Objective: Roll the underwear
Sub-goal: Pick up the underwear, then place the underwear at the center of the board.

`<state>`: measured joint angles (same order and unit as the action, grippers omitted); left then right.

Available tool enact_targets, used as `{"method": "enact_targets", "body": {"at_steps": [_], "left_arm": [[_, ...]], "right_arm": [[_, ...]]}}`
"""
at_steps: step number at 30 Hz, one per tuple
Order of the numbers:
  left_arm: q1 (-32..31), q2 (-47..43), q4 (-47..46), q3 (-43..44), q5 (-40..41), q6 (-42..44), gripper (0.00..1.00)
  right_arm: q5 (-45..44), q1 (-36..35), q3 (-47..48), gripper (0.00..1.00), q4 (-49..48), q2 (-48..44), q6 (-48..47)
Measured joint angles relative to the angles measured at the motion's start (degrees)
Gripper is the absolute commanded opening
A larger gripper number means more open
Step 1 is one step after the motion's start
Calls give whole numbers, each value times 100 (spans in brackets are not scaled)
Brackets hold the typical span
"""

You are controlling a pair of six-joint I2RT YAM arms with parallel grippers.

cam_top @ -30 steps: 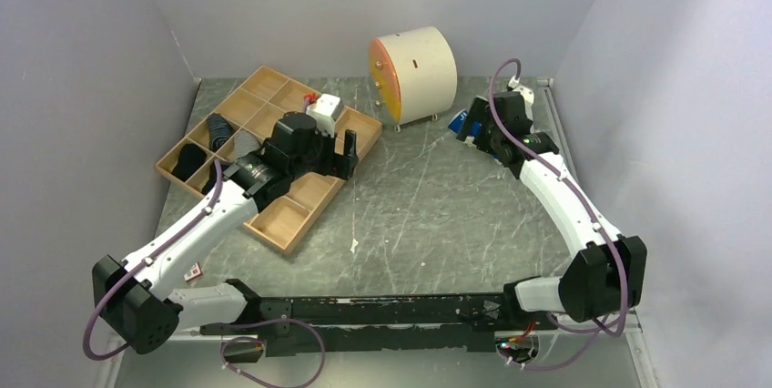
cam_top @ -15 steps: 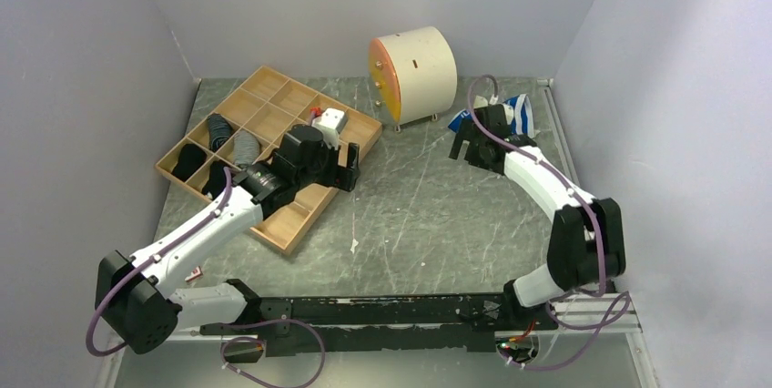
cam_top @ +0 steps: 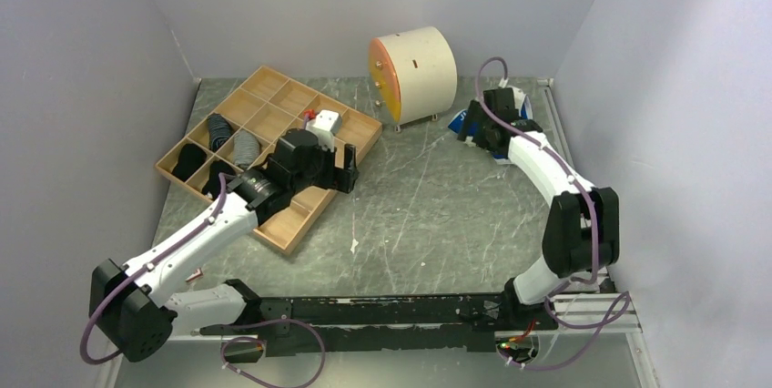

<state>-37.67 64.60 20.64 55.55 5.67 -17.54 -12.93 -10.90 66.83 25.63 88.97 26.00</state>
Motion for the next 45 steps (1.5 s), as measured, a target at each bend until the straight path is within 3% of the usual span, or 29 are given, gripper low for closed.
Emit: {"method": "enact_targets", "body": {"at_steps": [5,13,18,21,22,29,41,45], "left_arm": [[-28,177,-208,-208,-413,-173,96],[-42,192,-197,-433,-540,-275,96],[-42,190,-188,-433,-538,-275,96],[-42,188,-162,-433,-485,-275,96],[-42,188,-136,-433,-468,-275,96],[-42,188,-52,-433,-402,-275,96],[-42,188,-22,-433,-317,-350,96],[-42,151,-22,-433,-278,-442,96]], "right_arm": [[92,570,695,77,-118,754,-50],[433,741,1711,65,-210,2216,-302],[542,708,2295,37,-205,2743,-592],[551,708,2583,7,-125,2883,-776],[549,710,2675,2,-74,2898,-833],[608,708,2627,0,2,2470,-944],[289,710,2197,0,240,-334,-866],[632,710,2144,0,566,-903,-885]]}}
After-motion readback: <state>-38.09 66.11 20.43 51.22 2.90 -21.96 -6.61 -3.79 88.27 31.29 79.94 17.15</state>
